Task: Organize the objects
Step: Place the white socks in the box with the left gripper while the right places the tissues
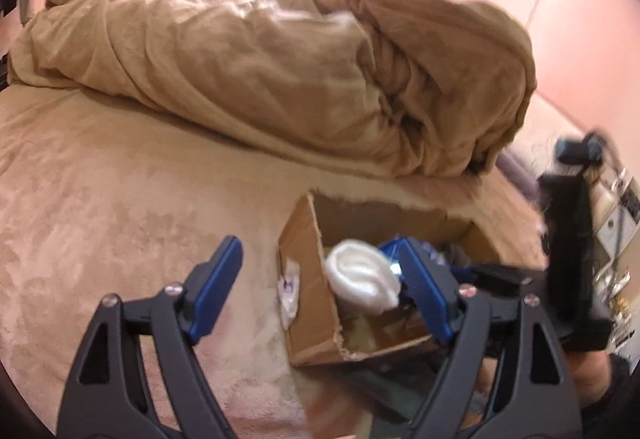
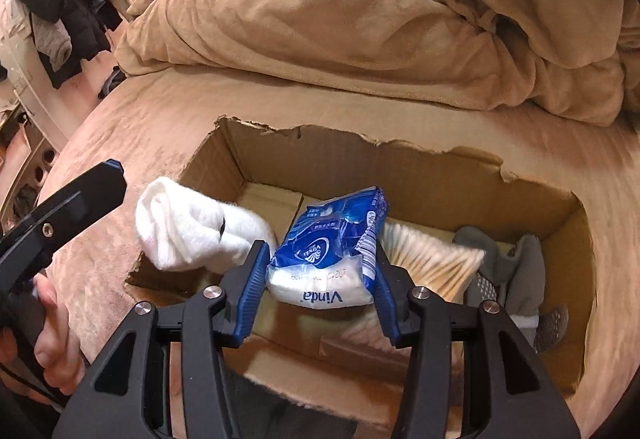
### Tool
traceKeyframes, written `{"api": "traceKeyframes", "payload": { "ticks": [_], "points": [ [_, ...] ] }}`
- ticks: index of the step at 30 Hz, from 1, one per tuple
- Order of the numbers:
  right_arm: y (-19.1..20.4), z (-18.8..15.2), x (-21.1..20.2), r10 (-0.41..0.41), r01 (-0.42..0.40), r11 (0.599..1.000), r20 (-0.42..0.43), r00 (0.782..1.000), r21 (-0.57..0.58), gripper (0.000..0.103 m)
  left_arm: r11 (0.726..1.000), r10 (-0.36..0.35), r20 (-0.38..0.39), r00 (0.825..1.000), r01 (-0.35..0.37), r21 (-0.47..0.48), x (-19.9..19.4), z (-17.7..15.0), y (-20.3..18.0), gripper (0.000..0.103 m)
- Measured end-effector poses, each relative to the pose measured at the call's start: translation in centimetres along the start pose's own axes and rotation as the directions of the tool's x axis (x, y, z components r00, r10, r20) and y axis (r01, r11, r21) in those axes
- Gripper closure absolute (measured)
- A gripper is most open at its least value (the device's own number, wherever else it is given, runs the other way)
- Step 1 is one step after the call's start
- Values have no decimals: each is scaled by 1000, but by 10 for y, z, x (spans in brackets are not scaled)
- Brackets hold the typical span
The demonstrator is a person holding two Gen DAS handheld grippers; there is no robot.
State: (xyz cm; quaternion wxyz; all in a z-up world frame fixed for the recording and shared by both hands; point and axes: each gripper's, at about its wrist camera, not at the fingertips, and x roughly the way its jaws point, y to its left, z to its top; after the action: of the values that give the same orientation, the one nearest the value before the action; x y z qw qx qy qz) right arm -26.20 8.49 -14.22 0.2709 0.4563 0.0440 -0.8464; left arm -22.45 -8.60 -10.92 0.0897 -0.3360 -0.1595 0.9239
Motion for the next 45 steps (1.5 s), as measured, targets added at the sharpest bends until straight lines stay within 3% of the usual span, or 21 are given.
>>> {"api": "traceKeyframes", "payload": {
  "ticks": [4, 8, 14, 22, 27, 32, 38, 45],
  "points": [
    [-1, -3, -8, -23, 23, 1000, 4, 1000, 2, 42, 1000, 8, -112, 994, -8, 0, 21, -14, 0, 21],
    [-5, -4, -20, -40, 40, 999, 14, 999, 6, 35, 1000, 5, -157, 988, -7, -17, 29, -24, 2, 20],
    [-13, -8, -36, -39, 39, 999, 29, 999, 16, 33, 997, -77, -82, 994, 76, -17, -3, -21, -5, 21],
    [-22, -19, -64, -42, 40, 998, 56, 998, 40, 33, 996, 92, -56, 994, -91, 6, -5, -7, 0, 20],
    [-29, -29, -83, -39, 35, 998, 75, 996, 54, 33, 994, 108, -190, 976, -101, 47, 17, -21, -3, 18],
    [-41, -41, -101, -37, 30, 997, 90, 995, 72, 33, 990, 137, -244, 960, -129, 50, 16, -34, -9, 18],
    [-49, -56, -126, -37, 27, 996, 112, 993, 91, 33, 989, 142, -169, 975, -134, 57, -25, -27, -32, 18],
    [-49, -70, -164, -48, 35, 995, 154, 987, 90, 33, 993, 86, -82, 993, -79, 82, -80, -22, -70, 18]
  ]
}}
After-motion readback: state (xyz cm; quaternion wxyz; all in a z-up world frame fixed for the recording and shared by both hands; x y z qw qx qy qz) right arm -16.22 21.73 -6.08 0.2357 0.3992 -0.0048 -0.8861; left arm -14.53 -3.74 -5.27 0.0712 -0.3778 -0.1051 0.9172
